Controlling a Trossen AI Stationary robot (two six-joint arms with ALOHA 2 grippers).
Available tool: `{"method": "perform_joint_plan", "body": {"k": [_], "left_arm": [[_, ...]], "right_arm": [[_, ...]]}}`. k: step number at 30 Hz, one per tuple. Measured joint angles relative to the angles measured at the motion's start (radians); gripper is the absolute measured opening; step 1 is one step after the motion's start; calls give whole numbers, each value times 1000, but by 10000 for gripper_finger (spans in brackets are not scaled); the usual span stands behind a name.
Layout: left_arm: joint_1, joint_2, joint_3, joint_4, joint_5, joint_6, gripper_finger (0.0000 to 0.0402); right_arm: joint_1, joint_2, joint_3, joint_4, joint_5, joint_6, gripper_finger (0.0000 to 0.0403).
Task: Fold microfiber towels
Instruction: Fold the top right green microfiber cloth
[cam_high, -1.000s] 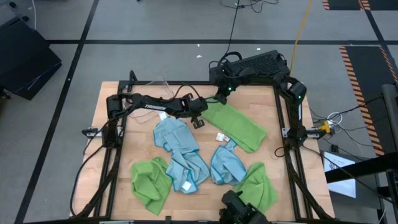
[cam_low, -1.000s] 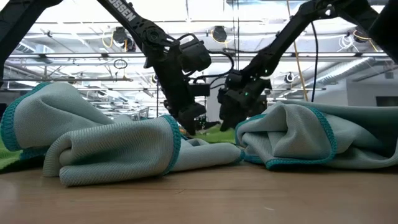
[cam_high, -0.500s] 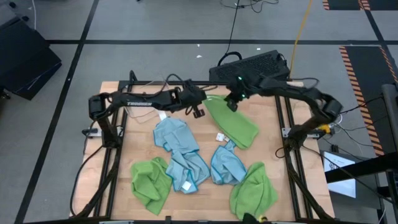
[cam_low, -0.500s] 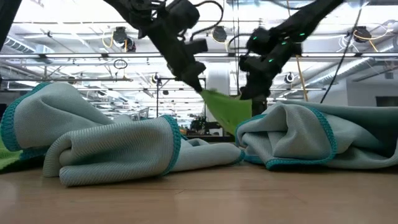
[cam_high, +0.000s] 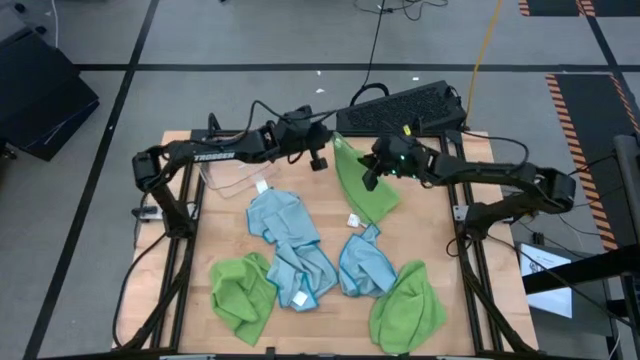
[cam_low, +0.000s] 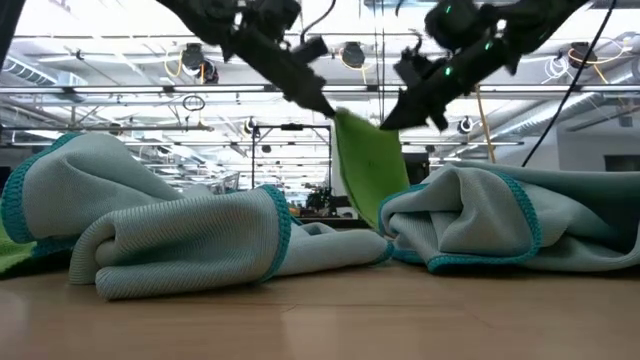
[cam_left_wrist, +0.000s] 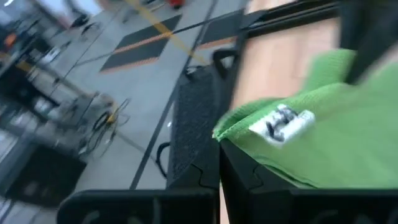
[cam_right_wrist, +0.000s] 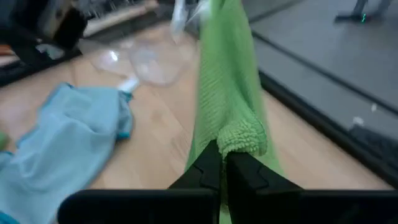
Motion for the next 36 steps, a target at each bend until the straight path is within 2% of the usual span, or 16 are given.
{"method": "perform_joint_plan", "body": {"k": [5, 8, 15, 20, 24, 28, 33, 36], "left_arm": [[-107, -86, -2, -119, -17, 31, 2], [-179, -145, -2, -125, -39, 27, 2], [-306, -226, -1, -138, -68, 30, 2], [-351, -294, -2, -156, 2, 96, 2], [-319, -357, -2, -157, -53, 111, 2], [-225, -379, -2, -193, -77, 67, 1], [-86, -353, -2, -201, -20, 20, 2], [-24, -322, -2, -222, 77, -30, 1]], "right_arm": [[142, -96, 2, -93, 210, 37, 0], [241, -139, 2, -130, 343, 59, 0], [453, -162, 48, -145, 505, 98, 0], [579, -125, 168, -221, 584, 52, 0], [607, -100, 287, -384, 625, 37, 0], [577, -90, 349, -463, 620, 18, 0], [514, -87, 368, -469, 616, -63, 0], [487, -87, 369, -485, 576, -73, 0]]}}
